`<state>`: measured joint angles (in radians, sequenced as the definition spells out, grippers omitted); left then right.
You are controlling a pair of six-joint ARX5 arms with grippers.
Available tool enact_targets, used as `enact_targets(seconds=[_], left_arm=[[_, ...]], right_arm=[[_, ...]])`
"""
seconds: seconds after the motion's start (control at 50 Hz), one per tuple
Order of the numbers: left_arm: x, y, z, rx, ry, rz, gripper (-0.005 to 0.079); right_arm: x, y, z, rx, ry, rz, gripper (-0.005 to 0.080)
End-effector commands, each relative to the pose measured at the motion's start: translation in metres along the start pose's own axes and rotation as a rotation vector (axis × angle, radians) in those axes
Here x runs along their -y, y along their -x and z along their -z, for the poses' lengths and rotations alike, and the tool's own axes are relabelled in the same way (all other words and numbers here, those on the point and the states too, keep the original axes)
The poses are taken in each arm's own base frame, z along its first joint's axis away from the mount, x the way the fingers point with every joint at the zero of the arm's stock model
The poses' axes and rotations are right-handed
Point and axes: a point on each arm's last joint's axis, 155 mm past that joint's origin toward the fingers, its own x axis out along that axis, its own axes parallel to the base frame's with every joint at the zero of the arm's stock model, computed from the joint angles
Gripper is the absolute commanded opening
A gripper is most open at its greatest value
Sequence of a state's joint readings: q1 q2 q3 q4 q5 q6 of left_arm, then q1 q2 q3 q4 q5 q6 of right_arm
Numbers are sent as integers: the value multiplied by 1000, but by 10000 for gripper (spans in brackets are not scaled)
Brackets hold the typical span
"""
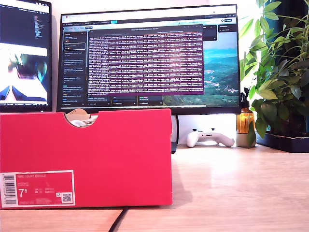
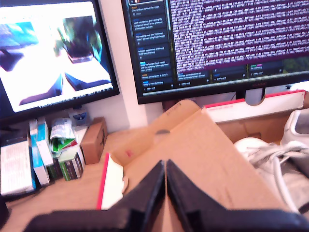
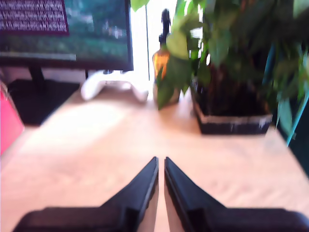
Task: Pack the white shoes by picking the first shoe and placing it inside the red shoebox, left side, then picking and rotating the second shoe and placing it in the shoebox
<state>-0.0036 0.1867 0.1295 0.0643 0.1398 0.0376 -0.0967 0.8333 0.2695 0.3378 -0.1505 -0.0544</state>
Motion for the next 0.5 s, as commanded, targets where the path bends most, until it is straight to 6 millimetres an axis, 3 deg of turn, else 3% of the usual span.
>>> enact_targets(seconds=[0.0,0.48], left_arm=[[-1,2,2,5,11,-4,-19],[5,11,29,-12,66,14,-19]], right_arm=[[-5,5,6,9,-2,-13,-10],[-19,32,45,56,46,-34,-10]])
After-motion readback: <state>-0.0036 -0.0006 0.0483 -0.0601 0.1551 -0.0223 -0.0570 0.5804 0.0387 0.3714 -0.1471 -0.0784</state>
